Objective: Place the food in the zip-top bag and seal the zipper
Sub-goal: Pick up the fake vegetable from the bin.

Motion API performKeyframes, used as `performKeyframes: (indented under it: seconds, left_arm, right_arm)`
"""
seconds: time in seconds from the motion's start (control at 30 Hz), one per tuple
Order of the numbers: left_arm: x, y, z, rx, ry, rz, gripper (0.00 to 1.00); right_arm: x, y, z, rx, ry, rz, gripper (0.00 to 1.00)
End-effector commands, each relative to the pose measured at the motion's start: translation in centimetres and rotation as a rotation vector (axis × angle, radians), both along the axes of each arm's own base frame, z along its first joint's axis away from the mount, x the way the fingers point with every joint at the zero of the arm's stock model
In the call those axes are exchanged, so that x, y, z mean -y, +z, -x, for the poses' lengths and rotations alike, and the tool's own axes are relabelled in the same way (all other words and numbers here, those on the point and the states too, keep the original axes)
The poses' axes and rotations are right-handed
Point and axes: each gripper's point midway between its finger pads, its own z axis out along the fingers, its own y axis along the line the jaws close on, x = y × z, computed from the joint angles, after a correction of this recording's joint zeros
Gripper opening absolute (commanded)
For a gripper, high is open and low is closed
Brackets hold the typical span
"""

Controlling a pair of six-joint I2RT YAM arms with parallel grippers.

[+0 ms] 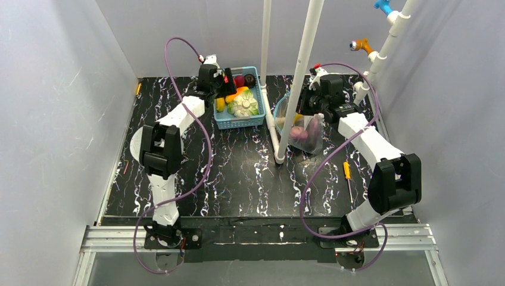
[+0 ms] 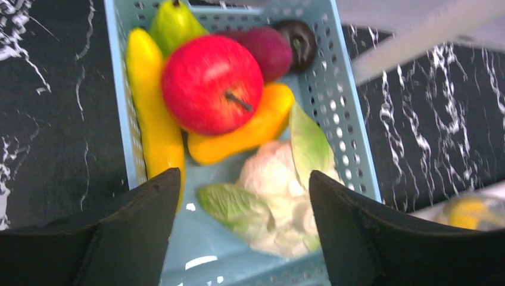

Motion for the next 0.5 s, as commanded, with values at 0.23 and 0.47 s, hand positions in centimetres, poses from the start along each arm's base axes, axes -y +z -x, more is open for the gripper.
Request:
performKeyframes:
  seconds: [0.23, 0.47]
  left_arm:
    - [-1.0, -0.9, -7.9, 0.198, 0.178, -0.013, 0.98]
    - [-1.2, -3.2, -8.5, 0.178, 0.196, -0.019, 0.67]
  right_arm:
    - [-0.4, 1.5, -1.0, 0.027, 0.016, -0.016, 0.01]
    - [-0.4, 1.5, -1.2, 0.022, 0.022, -0.023, 0.01]
